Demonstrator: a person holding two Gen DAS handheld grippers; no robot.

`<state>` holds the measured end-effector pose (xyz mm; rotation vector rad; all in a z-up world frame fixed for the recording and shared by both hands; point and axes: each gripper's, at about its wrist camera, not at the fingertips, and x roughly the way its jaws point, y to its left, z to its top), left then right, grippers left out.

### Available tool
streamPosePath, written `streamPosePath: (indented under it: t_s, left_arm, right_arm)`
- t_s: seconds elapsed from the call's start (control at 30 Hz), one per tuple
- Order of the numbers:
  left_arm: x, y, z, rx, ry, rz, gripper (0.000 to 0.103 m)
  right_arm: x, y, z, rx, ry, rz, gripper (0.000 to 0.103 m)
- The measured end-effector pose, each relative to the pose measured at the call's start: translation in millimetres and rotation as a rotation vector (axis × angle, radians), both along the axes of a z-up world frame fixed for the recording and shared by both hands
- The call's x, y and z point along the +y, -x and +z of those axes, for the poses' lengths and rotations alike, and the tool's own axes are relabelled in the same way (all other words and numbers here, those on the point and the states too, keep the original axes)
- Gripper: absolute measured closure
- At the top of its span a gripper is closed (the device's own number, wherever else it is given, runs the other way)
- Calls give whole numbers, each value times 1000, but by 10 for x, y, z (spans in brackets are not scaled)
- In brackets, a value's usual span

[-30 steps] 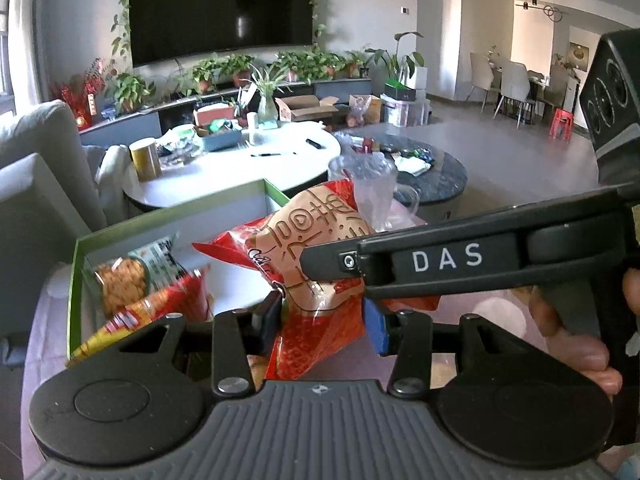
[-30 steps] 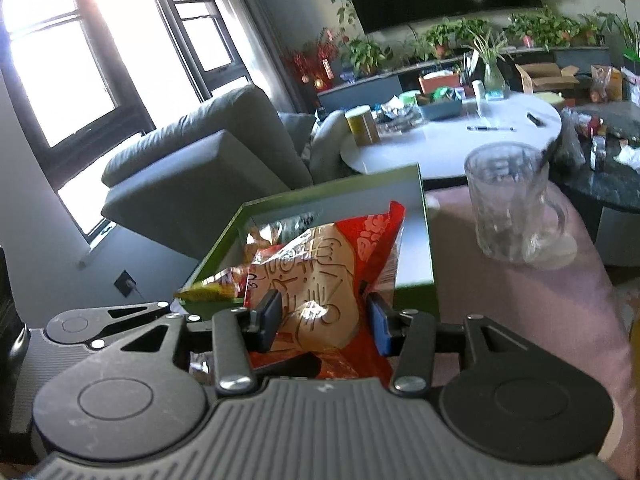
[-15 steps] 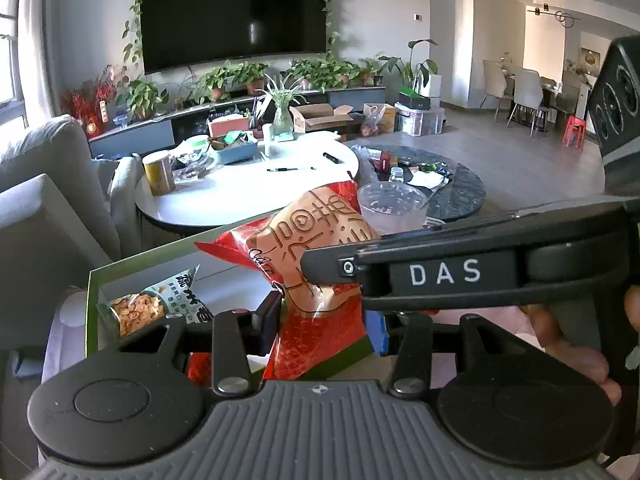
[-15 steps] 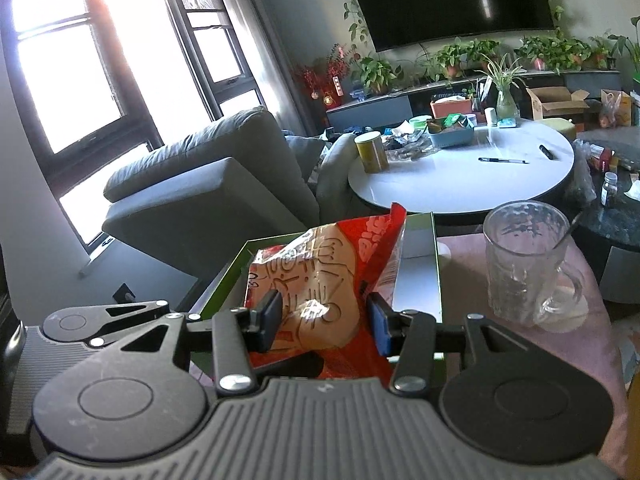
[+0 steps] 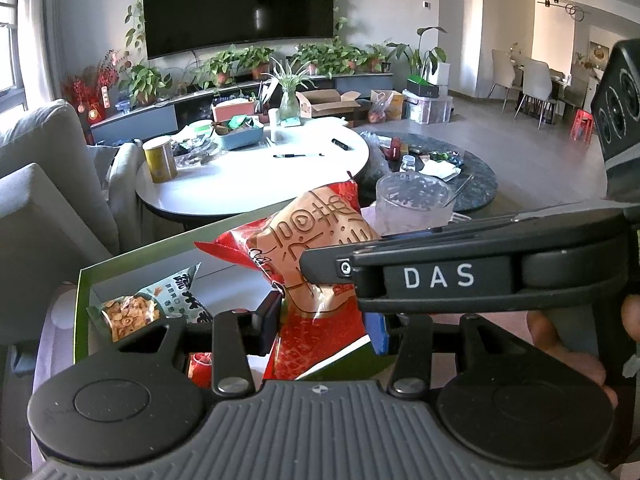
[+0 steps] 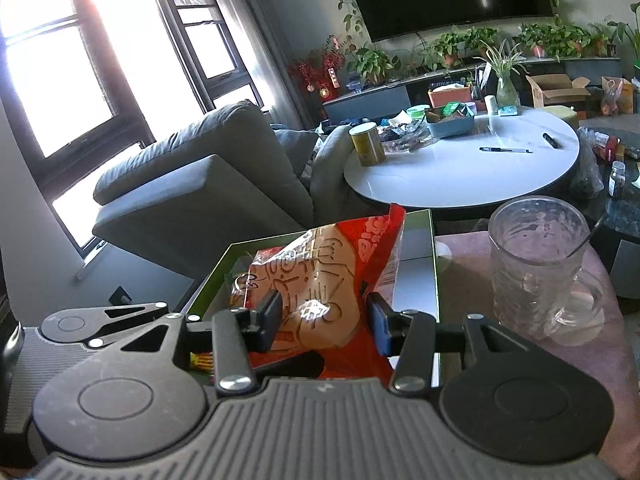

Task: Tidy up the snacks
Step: 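Lift the bread bag with the right gripper and carry it over the green box, then lower the bread bag into the green box and open the right gripper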

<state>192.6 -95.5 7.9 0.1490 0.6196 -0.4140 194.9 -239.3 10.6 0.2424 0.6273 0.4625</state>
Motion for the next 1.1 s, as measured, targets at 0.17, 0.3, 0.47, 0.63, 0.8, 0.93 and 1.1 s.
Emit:
streamPosePath:
  t_s: [0.17, 0.3, 0.47, 0.63, 0.8, 0.93, 1.1]
  left_arm:
    - [-7, -98, -64, 20, 0, 5, 62]
    - [-9, -165, -108, 34, -3, 7, 62]
    - [4, -214, -153, 48, -1, 11, 62]
    - [-2, -281, -208, 76, 10, 25, 59]
    - [22, -218, -205, 52, 13, 35, 51]
    - [28, -148, -158, 27, 8, 31, 48]
    - [73, -59, -124, 13, 6, 37, 46]
  right_arm:
    - [-5, -86, -54, 16, -1, -2, 56]
    - [13, -152, -101, 30, 0, -2, 56]
    - [5, -205, -150, 43, 0, -2, 56]
    - [9, -244, -186, 45, 9, -8, 56]
    - [-39, -214, -206, 29, -26, -38, 55]
    - [-23, -144, -180, 19, 2, -22, 55]
    - [-24, -81, -140, 12, 14, -15, 55]
